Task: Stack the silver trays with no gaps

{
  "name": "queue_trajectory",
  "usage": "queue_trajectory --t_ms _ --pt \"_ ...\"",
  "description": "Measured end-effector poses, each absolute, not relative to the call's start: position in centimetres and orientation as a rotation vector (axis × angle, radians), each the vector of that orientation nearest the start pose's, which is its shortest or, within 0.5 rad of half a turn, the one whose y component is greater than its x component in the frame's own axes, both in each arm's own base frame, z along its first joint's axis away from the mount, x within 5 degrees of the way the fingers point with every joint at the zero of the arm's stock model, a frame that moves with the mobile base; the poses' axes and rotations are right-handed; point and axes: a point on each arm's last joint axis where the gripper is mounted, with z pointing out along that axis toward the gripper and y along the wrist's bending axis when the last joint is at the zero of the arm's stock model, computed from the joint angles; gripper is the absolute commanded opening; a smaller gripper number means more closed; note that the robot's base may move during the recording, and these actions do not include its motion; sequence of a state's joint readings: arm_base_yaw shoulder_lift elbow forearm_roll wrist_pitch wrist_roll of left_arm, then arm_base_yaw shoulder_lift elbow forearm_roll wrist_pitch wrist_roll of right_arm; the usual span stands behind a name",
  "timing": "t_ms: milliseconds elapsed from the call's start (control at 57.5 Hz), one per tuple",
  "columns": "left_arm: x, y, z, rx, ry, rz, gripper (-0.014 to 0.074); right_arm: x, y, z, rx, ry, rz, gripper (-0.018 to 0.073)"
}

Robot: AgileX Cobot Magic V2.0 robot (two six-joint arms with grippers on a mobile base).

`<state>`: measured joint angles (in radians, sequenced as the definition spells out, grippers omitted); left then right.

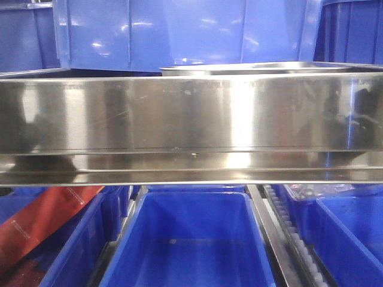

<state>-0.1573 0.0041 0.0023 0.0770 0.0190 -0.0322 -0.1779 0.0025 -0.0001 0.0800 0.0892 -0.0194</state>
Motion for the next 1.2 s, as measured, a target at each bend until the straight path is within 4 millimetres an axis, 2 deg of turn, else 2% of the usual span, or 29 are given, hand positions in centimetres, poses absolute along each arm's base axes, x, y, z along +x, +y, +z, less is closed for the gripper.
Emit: queue_trajectory --t_ms 1200 --pt "5.61 -0.88 21.05 0.151 1.502 -0.089 -0.0016 5.59 -0.94 20.5 0.182 1.565 -0.087 -0.0078"
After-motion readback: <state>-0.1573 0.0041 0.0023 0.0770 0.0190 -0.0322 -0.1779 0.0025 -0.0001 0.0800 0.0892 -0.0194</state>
